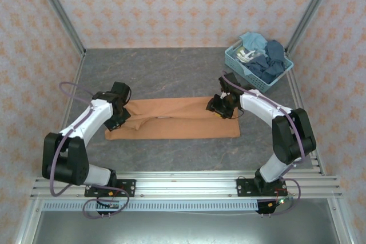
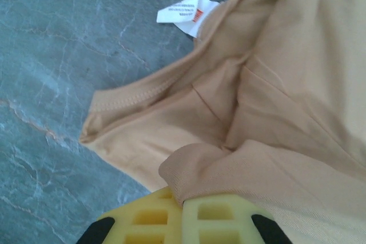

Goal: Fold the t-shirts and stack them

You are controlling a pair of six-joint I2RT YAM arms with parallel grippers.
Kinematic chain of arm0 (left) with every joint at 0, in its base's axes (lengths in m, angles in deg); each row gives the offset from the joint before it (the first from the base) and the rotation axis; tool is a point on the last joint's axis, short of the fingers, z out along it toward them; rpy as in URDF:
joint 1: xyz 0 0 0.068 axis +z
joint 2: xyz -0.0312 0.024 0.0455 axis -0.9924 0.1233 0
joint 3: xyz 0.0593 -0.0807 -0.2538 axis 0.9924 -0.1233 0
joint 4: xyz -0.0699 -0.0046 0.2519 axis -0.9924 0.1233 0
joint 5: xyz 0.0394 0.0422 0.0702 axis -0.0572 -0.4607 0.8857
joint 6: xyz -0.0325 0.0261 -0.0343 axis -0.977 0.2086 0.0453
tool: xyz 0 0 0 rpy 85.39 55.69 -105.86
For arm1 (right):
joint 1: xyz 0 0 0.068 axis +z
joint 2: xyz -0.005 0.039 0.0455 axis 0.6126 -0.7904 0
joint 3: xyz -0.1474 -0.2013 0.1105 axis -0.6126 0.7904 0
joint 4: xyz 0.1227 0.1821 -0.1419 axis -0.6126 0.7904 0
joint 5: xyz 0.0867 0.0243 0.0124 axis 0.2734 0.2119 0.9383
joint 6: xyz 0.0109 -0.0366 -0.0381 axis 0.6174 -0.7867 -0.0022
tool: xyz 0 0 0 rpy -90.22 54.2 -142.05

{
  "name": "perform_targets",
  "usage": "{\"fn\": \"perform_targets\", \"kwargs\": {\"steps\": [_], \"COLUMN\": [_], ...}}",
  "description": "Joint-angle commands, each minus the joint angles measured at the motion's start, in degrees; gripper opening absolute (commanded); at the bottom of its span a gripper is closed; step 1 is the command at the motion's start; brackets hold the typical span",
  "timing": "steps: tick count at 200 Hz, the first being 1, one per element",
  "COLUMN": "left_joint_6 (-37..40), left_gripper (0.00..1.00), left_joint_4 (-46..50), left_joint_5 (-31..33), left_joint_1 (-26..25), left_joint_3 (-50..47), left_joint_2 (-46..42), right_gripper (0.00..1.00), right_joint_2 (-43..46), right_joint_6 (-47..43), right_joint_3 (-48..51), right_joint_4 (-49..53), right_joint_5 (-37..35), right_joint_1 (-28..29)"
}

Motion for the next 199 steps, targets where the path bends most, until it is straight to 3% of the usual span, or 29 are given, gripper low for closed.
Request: {"fn": "perform_targets", "kwargs": {"steps": [1,25,37,55,80,102,146,199], "left_joint_6": [3.3,5.3,5.0,2.8,-2.9,-7.6,-13.5,-8.7], "left_gripper": [0.16,0.30,0.43,0.45,0.43,0.39,0.28,0.18], "left_joint_4": [-2.9,-2.8,-1.1,1.4,2.9,1.7,-5.3,-4.1], "left_joint_5": [2.6,4.3,5.6,4.7,1.1,-4.5,-11.4,-6.7], "left_joint_1": [2.7,5.5,5.7,5.5,4.1,2.8,0.1,2.8], "left_joint_3": [0.4,2.5,4.1,5.8,6.1,5.6,6.2,9.8], "left_joint_2": [3.3,8.6,8.8,4.5,-3.3,-3.7,5.9,21.0], "right_gripper": [0.42,0.42,0.42,0.42,0.42,0.41,0.34,0.24], "right_joint_2": [0.1,0.3,0.6,1.3,1.3,-0.1,-6.0,-17.8], "right_joint_6": [-0.3,-0.3,-0.4,-1.0,-2.0,-3.1,-8.9,-13.2], "right_joint_3": [-0.7,-0.6,-0.7,-0.7,-1.1,-2.0,-6.9,-14.3], "right_joint_4": [1.6,1.9,2.2,2.8,3.9,4.3,8.0,15.5], "right_joint_5": [-1.3,-1.6,-2.1,-3.2,-5.1,-5.9,-10.4,-17.0], "right_joint_1": [0.2,0.2,0.2,0.2,-0.2,-1.9,-6.0,-7.4]}}
